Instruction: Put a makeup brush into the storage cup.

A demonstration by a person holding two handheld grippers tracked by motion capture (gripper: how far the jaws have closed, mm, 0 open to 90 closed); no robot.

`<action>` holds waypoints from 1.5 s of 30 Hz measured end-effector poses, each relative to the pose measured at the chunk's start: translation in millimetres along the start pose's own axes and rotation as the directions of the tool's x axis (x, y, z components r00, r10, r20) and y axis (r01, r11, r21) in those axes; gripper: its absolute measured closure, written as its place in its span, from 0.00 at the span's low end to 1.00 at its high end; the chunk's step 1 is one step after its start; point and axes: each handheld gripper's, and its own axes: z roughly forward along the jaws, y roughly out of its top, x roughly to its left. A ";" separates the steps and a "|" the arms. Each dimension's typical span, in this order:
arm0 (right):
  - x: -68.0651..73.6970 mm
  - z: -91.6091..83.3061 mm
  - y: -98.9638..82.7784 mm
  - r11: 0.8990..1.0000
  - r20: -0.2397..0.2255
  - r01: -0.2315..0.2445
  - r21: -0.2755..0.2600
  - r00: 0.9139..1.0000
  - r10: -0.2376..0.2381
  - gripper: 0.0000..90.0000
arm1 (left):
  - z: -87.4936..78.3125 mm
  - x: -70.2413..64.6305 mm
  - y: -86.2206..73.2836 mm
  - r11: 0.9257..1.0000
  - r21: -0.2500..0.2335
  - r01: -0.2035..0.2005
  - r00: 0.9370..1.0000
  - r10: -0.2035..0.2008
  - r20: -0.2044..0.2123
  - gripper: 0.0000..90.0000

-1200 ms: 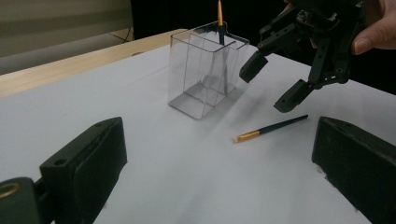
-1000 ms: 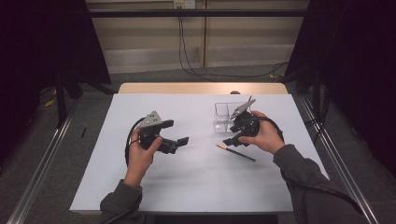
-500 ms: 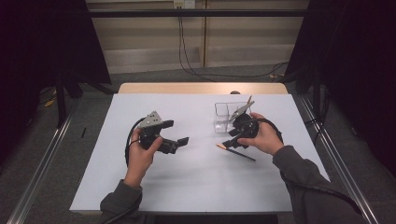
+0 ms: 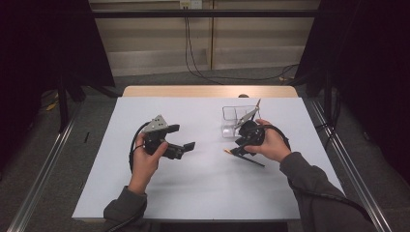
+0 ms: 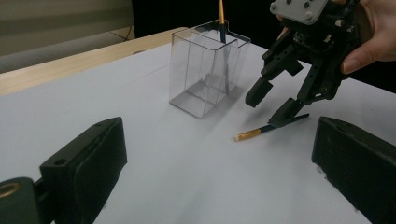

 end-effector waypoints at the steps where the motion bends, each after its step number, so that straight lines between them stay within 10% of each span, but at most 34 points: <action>1: 0.0 0.2 -0.1 1.000 0.001 0.005 0.010 1.000 -0.005 0.56 | 0.0 0.0 0.0 1.000 -0.001 -0.001 1.000 0.001 0.000 0.03; 45: 2.7 15.9 -5.9 0.997 0.012 0.040 0.073 0.999 -0.041 0.73 | -1.9 2.0 0.4 1.000 0.001 -0.005 1.000 0.005 0.007 0.04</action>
